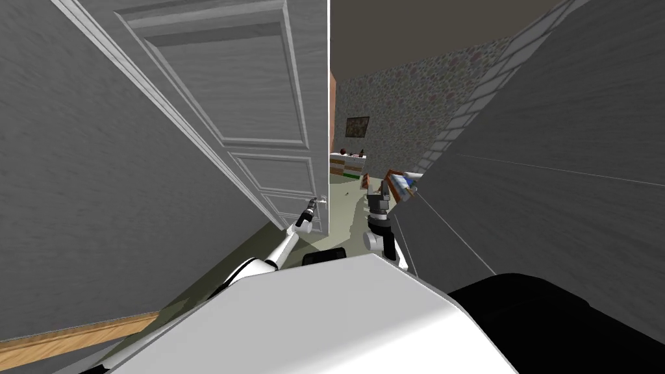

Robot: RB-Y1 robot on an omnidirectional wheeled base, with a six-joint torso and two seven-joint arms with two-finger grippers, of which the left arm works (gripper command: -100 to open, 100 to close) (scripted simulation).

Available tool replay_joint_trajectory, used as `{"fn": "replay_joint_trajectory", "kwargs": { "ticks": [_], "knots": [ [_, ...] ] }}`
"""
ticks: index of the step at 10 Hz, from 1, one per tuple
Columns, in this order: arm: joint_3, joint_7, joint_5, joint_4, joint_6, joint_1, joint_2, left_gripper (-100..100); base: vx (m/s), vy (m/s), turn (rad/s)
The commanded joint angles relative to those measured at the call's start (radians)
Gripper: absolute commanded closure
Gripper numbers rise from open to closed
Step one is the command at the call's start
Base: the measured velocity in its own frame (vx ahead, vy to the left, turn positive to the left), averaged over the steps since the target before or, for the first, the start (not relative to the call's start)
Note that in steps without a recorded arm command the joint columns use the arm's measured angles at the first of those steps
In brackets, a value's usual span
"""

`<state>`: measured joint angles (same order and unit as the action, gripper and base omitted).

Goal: Push the door open

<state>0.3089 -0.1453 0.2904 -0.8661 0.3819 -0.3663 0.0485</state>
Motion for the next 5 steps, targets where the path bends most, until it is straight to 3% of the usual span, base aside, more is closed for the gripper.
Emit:
{"fn": "replay_joint_trajectory", "kwargs": {
  "ticks": [1, 3, 5],
  "knots": [
    [-0.029, -0.004, 0.004, 0.011, 0.009, -0.008, 0.015, 100, 0.095, -0.104, 0.045],
    [-0.047, -0.008, 0.005, 0.015, 0.01, -0.01, 0.015, 100, 0.061, -0.088, 0.042],
    [-0.073, -0.013, 0.007, 0.022, 0.011, -0.013, 0.013, 100, 0.09, -0.149, 0.086]
  ]
}}
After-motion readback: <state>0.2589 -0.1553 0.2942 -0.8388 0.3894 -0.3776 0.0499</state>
